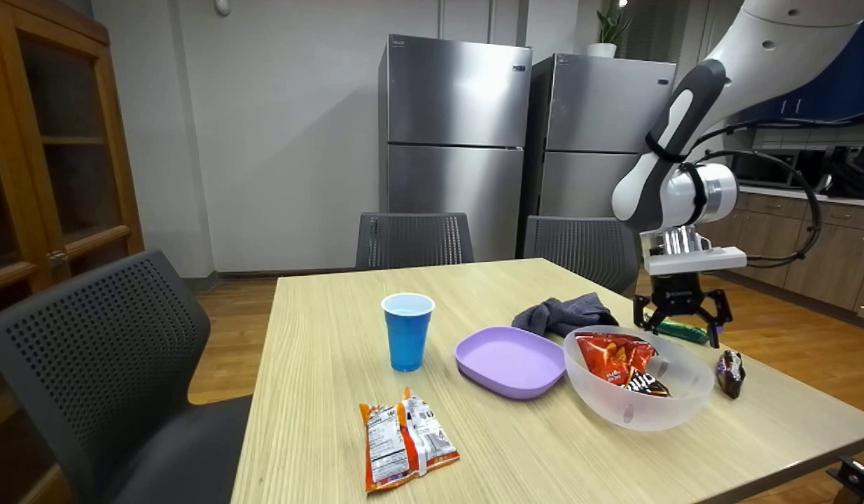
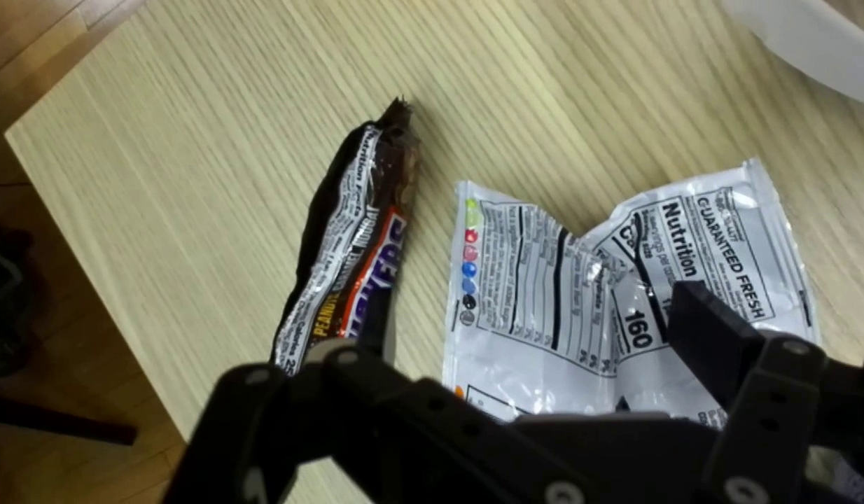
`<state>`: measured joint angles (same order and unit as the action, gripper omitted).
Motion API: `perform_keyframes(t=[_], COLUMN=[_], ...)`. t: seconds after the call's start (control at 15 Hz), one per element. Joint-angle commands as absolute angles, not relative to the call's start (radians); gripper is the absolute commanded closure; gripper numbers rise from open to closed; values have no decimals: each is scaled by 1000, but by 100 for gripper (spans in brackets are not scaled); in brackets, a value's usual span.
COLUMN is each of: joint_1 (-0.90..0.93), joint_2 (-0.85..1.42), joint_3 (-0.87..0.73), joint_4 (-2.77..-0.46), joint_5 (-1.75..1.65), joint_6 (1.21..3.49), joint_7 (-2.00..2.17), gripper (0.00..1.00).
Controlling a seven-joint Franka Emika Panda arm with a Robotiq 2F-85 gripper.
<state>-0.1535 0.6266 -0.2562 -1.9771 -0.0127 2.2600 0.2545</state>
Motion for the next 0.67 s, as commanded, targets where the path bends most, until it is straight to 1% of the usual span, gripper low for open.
perform_keyframes(t=[0.0,0.13,0.2,0.27,0.6], joint_1=[-141,-140,-138,-138,-133], joint_2=[647,650,650,650,655], joint_3=[-265,-265,-265,-265,-265], joint_4=[-1946,-1943,-1943,-1942,-1937], joint_5=[-37,-38,-40,-41,-50], joint_6=[2244,2244,2246,2246,2244], joint_7=[288,287,286,286,285], gripper=[0,0,25,26,67])
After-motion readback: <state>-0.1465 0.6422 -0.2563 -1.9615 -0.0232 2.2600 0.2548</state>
